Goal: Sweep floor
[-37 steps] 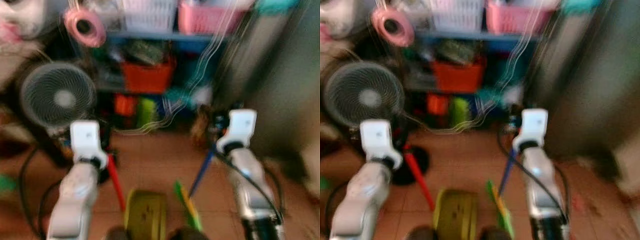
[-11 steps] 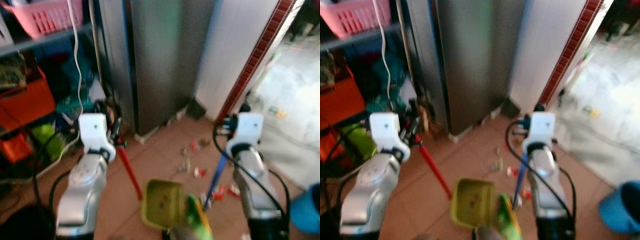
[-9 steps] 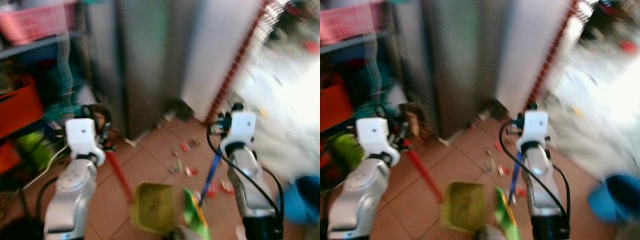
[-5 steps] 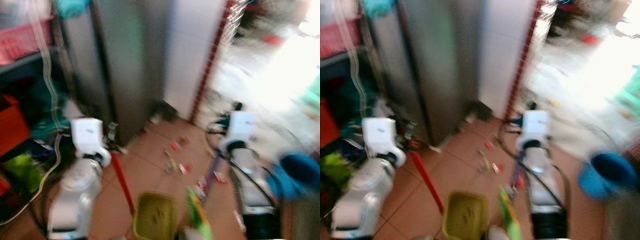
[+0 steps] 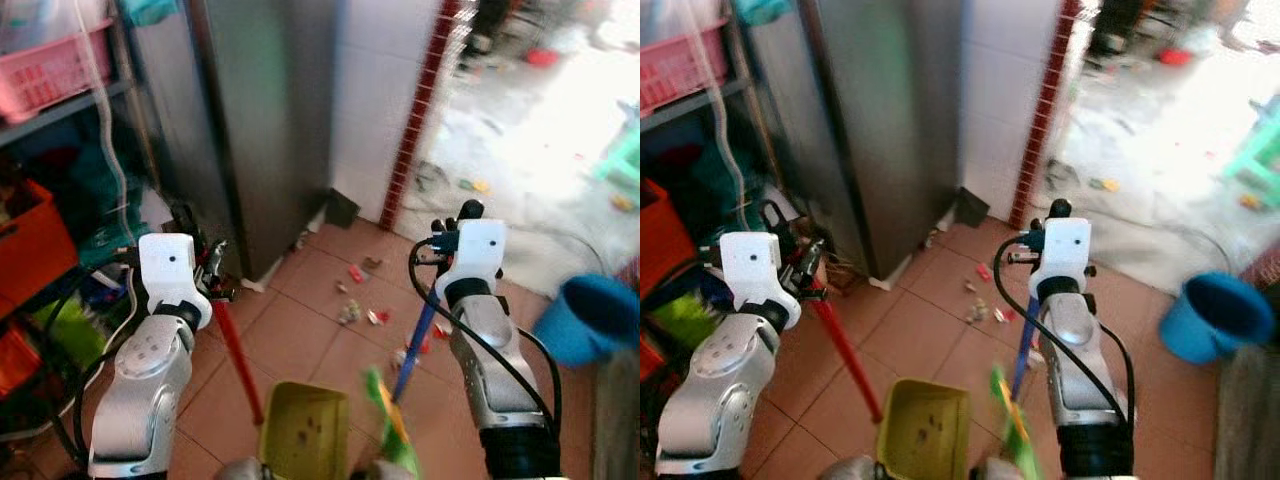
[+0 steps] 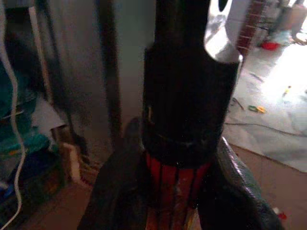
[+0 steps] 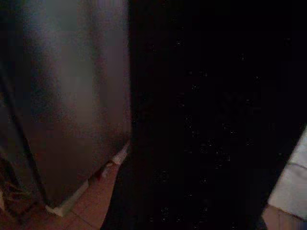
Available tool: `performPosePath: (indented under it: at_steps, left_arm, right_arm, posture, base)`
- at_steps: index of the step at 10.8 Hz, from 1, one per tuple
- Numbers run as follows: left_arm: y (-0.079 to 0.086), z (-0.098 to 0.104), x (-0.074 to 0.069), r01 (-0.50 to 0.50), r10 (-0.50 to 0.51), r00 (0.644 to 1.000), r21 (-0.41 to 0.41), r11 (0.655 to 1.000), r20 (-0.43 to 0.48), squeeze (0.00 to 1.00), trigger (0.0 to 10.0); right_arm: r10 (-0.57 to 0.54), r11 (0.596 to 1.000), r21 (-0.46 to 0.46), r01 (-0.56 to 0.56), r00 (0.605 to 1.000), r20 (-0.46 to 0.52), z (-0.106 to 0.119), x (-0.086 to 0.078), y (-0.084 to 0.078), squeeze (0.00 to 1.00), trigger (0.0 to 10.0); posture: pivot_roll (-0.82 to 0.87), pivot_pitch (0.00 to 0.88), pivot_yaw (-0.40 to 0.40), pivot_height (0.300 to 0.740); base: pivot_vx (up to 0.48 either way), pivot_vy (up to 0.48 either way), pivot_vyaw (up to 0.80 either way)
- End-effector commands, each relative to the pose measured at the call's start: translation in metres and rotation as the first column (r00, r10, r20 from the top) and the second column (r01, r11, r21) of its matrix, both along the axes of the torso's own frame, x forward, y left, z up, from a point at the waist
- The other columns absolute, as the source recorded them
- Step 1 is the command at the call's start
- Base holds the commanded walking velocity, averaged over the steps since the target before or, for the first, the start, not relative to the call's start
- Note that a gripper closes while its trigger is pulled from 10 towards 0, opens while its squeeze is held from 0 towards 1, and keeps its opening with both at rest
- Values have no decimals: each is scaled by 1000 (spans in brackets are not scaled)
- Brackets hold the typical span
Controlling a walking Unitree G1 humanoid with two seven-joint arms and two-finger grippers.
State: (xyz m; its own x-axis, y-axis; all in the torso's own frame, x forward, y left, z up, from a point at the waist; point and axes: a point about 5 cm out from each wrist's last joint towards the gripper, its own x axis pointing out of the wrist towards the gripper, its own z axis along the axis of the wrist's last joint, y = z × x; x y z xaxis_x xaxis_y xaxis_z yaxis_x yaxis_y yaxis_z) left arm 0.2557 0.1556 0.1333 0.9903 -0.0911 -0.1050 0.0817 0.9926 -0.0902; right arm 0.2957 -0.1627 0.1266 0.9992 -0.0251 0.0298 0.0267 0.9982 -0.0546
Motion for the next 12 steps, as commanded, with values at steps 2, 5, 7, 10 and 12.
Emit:
performPosePath:
  at_steps: [2,5,7,10,12]
  left_arm:
    - [-8,16,1,55,-52,996,-36,998,72,0,10000]
    - [-9,17,0,69,-66,995,-42,997,80,0,10000]
    - [-11,17,0,75,-71,994,-47,996,79,0,10000]
    - [-6,18,1,16,-12,996,-38,999,87,0,10000]
    - [-4,20,1,6,-5,994,-8,1000,113,0,10000]
  right_arm:
    - [-29,999,-24,29,1000,11,4,0,-9,0,10000]
    - [-22,1000,-19,22,1000,9,3,-1,-7,0,10000]
    - [-27,999,-24,27,1000,7,2,-2,-9,0,10000]
    - [-23,999,-27,24,1000,10,3,-3,-9,0,10000]
    - [-24,999,-31,25,1000,12,3,-1,-9,0,10000]
  posture:
    - [-43,44,-13,740]
    - [-44,50,-12,740]
    - [-47,52,-12,740]
    - [-45,53,-15,740]
    - [-45,50,-13,740]
  base:
    - [0,0,-800]
    - [251,0,-733]
    - [255,0,-528]
    - [0,0,0]
    - [0,0,0]
